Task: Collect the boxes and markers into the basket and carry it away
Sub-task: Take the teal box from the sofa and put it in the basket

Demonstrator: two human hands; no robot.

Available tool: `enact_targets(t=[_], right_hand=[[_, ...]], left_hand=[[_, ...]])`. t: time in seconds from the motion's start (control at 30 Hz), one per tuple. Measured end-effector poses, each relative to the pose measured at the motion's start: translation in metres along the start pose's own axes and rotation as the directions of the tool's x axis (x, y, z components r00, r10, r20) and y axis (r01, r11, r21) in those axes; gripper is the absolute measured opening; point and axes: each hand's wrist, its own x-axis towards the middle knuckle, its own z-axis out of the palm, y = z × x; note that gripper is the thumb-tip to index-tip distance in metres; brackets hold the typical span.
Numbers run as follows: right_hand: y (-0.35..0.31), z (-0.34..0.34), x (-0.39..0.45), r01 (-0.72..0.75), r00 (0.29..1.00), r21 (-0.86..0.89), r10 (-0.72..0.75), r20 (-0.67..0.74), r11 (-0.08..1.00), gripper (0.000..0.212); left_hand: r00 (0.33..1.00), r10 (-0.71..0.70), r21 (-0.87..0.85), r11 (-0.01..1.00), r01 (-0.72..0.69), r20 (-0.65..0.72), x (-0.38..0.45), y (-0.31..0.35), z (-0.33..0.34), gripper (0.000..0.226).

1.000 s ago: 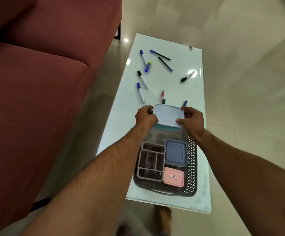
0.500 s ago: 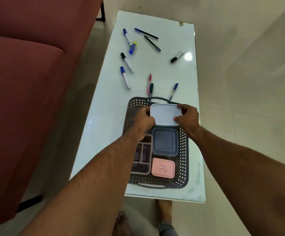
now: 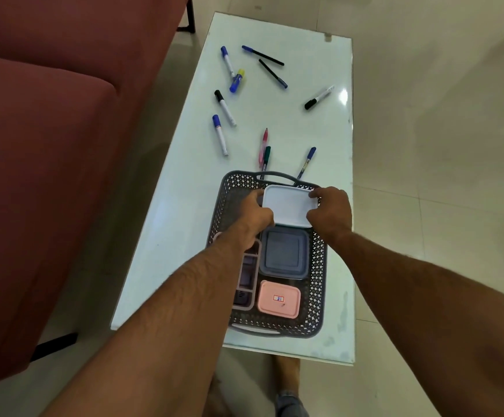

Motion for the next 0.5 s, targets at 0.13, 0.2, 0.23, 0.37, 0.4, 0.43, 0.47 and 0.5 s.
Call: enact_targets(t=[0.13,0.2,0.23,0.37,0.4,0.43,0.47,0.5], right_hand=[[0.002,-0.003,0.005,0.032,0.999,-0.012,-0.032,0.017,0.999,0.049],[0.002,-0.005,0.008,0.042,0.998,-0.011,-0.042,0.037,0.999,0.051],[0.002,-0.007,0.009,0.05,0.998,-0.009,-0.049,0.047,0.999,0.053],[0.003,-0.013,0.014,0.083,0.992,-0.014,-0.081,0.099,0.996,0.057],[0.004,-0.014,0.015,0.098,0.989,-0.012,-0.096,0.115,0.995,0.057],[0.005,-0.015,0.016,0.117,0.985,-0.012,-0.114,0.127,0.993,0.055],[0.007,-0.016,0.017,0.135,0.982,-0.014,-0.132,0.134,0.991,0.051],[0.008,-0.017,0.019,0.155,0.979,-0.019,-0.151,0.138,0.988,0.046]], left_hand=[[1.0,-0.01,0.01,1.0,0.01,-0.018,0.0,0.001,0.002,0.078],[1.0,-0.018,0.01,1.0,0.019,-0.019,0.001,0.001,0.004,0.078],[0.999,-0.026,0.005,1.0,0.026,-0.019,0.001,0.0,0.005,0.077],[0.998,-0.056,-0.051,0.997,0.054,-0.042,0.0,-0.001,0.012,0.073],[0.997,-0.059,-0.046,0.997,0.056,-0.054,0.0,-0.001,0.013,0.072],[0.996,-0.06,-0.039,0.998,0.057,-0.066,0.0,0.0,0.014,0.072],[0.996,-0.061,-0.031,0.998,0.058,-0.073,0.001,0.001,0.014,0.072],[0.995,-0.06,-0.028,0.998,0.058,-0.082,0.002,0.001,0.014,0.072]])
